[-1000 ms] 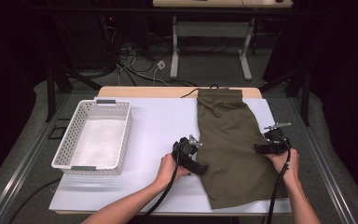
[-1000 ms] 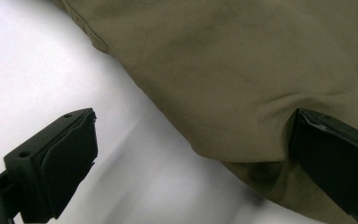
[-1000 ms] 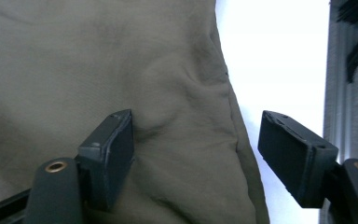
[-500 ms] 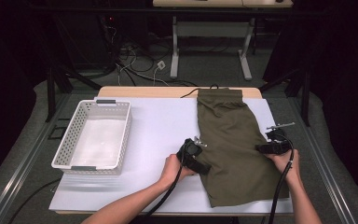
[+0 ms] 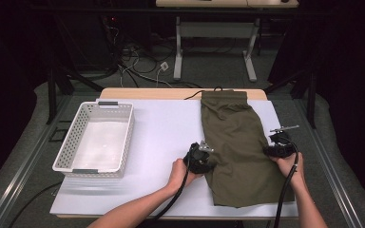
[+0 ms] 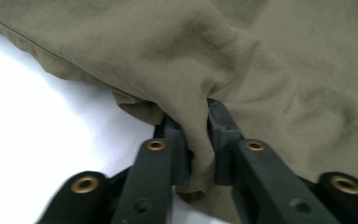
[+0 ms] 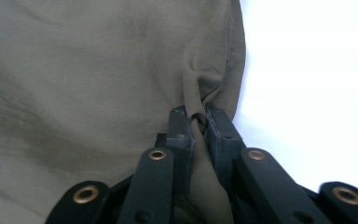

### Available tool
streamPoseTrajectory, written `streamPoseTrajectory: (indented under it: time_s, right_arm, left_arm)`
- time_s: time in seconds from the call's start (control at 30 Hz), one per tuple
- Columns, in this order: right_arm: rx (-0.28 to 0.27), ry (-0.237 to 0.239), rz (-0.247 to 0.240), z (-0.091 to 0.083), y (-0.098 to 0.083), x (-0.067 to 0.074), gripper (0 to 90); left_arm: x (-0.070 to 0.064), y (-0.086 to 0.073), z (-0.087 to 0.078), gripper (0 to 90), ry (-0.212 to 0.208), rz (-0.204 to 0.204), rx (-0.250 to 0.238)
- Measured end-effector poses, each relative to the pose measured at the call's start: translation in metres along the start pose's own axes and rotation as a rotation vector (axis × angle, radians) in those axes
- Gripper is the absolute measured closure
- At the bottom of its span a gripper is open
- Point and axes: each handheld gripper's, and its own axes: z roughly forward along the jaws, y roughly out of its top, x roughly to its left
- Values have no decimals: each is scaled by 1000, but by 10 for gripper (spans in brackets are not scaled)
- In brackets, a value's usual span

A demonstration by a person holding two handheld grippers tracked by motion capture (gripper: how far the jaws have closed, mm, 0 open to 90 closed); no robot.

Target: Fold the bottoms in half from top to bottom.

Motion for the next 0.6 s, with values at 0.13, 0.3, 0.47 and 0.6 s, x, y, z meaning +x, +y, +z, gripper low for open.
streamPoseTrajectory:
  time_s: [0.13, 0.3, 0.47, 0.6]
  right_arm:
    - [1, -5, 2, -1, -1, 2, 834]
    - [15, 6, 11, -4, -3, 6, 842]
    - [28, 8, -3, -6, -5, 10, 830]
    - [2, -9, -3, -10, -2, 4, 600]
  left_arm:
    - [3, -2, -2, 862, -19, -12, -18]
    - [7, -5, -10, 869, -46, -25, -26]
    - [9, -7, -14, 842, -42, -32, -19]
    - [10, -4, -13, 442, -32, -59, -14]
